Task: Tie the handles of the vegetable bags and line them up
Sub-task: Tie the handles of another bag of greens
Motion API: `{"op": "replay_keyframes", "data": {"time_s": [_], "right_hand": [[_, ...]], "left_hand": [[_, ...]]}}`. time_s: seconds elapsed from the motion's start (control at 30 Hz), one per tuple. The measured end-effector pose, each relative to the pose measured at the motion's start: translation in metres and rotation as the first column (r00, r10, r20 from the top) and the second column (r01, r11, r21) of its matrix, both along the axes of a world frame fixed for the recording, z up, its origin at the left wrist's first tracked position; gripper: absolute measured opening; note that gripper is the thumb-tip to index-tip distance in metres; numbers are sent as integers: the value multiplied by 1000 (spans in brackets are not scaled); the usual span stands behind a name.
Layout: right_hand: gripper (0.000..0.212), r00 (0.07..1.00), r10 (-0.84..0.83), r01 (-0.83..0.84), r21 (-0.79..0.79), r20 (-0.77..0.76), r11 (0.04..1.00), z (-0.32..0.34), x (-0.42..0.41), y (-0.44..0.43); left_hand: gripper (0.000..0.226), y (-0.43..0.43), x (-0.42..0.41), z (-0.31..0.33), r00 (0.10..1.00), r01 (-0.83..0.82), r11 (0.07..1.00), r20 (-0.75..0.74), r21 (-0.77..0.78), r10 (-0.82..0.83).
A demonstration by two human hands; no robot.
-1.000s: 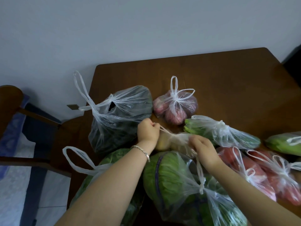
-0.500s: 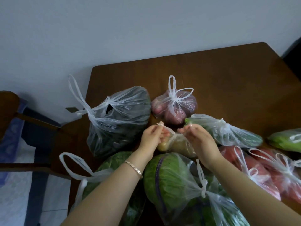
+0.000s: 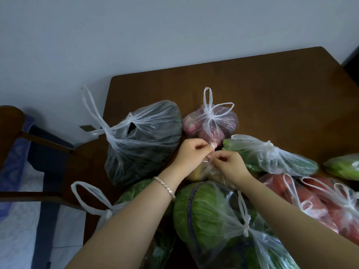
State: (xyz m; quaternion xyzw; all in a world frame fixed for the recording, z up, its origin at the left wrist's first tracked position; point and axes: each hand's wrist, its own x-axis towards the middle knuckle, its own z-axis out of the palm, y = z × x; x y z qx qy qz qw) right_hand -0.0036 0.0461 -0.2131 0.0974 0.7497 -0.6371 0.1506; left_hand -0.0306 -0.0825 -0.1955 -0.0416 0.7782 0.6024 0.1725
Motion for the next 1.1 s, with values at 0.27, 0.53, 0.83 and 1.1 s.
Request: {"op": "replay_keyframes", "data": {"time_s": [0.27,0.53,0.83,1.1], "right_hand": [[15,998,-52,53,-23,26,998,-9,6,12],[21,998,-65,66,87,-15,994,-7,6,14],[18,999,21,-16,185,-26,983,-6,3,18],[19,997,-81,81,133,-3,988,-5,8,19]], "left_hand": [[31,3,0,-8,981,195,963,57,-186,-188],[9,-8,4,-14,989,76,924,-89,-374,-117],[27,-3,4,-14,935,313,851,-21,-421,-354],[20,3,3,-24,968,249,945,72,-211,-239]]}}
